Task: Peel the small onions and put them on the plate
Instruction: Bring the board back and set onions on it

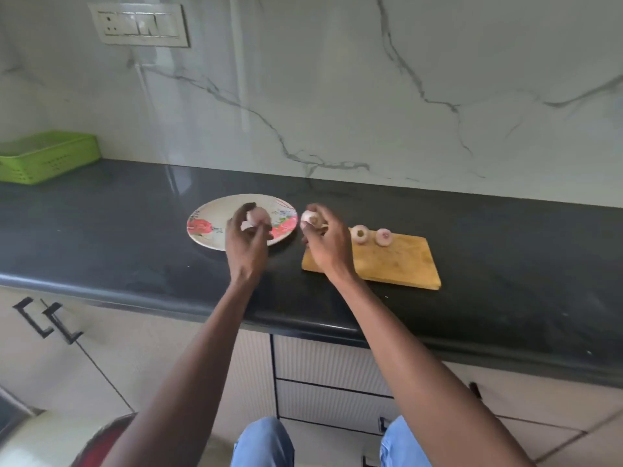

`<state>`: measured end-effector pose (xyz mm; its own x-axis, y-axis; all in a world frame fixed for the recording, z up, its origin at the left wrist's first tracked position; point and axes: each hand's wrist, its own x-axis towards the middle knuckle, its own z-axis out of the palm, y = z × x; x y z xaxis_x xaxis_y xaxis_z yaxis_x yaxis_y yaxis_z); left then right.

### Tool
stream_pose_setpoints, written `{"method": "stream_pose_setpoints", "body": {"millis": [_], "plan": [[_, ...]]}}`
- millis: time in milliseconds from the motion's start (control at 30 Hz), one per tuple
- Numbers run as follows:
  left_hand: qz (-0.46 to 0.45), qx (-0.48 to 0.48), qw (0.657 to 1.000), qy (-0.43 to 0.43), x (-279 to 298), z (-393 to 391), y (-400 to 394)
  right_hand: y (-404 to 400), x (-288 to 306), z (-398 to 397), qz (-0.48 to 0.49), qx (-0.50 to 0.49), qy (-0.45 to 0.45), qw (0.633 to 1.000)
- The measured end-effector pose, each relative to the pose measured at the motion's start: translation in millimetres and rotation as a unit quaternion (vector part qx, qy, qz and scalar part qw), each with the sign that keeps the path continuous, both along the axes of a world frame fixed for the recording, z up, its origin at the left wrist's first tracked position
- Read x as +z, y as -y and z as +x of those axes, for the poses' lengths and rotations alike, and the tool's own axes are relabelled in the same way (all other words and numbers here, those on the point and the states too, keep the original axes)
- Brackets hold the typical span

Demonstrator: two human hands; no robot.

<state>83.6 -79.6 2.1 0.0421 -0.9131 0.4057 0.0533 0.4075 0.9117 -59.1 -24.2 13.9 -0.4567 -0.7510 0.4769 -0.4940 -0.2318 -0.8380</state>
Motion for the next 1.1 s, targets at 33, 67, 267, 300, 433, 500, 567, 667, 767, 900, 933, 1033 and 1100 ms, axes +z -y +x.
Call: {"method": "stream_pose_setpoints", "body": {"millis": [33, 67, 267, 300, 433, 500, 567, 667, 767, 900, 933, 1033, 1100], "plan": [[0.015, -0.04, 0.998, -0.043, 3.0, -18.1, -17.5, -15.0, -1.1, -14.2, -0.006, -0.015, 0.003, 1.0], [0.022, -0.076, 0.994, -0.075, 6.4, -34.3, -30.9, -27.2, -1.2, -25.8, 0.001, -0.033, 0.006, 0.999], [0.039, -0.213, 0.976, 0.021, 10.6, -99.1, -60.6, -84.5, -2.5, -87.0, 0.043, -0.098, -0.004, 0.994], [0.029, -0.219, 0.972, 0.079, 10.5, -103.9, -61.5, -90.4, -4.3, -95.5, 0.048, -0.114, -0.026, 0.992], [-0.034, -0.206, 0.948, 0.24, 12.2, -111.0, -57.8, -103.0, -12.6, -107.1, 0.06, -0.141, -0.08, 0.985], [-0.042, -0.186, 0.941, 0.278, 12.5, -109.4, -57.8, -102.9, -17.6, -108.9, 0.064, -0.143, -0.085, 0.984], [-0.049, -0.182, 0.939, 0.288, 8.2, -107.0, -54.1, -100.0, -20.3, -112.4, 0.078, -0.141, -0.084, 0.983], [-0.044, -0.196, 0.936, 0.288, 4.6, -104.1, -53.3, -95.7, -24.4, -116.6, 0.094, -0.142, -0.09, 0.981], [-0.058, -0.198, 0.932, 0.297, 2.2, -105.7, -52.8, -94.2, -26.8, -117.6, 0.093, -0.143, -0.097, 0.981], [-0.063, -0.202, 0.921, 0.328, 0.7, -106.4, -51.9, -94.6, -27.2, -116.7, 0.108, -0.134, -0.122, 0.978], [-0.063, -0.204, 0.92, 0.329, 0.5, -106.4, -52.4, -94.8, -27.4, -116.4, 0.109, -0.132, -0.13, 0.977], [-0.063, -0.211, 0.916, 0.335, 0.0, -106.4, -53.1, -94.6, -28.2, -115.6, 0.113, -0.13, -0.149, 0.974], [-0.056, -0.214, 0.915, 0.336, 1.6, -106.4, -54.2, -96.0, -27.1, -114.3, 0.113, -0.131, -0.159, 0.972]]}}
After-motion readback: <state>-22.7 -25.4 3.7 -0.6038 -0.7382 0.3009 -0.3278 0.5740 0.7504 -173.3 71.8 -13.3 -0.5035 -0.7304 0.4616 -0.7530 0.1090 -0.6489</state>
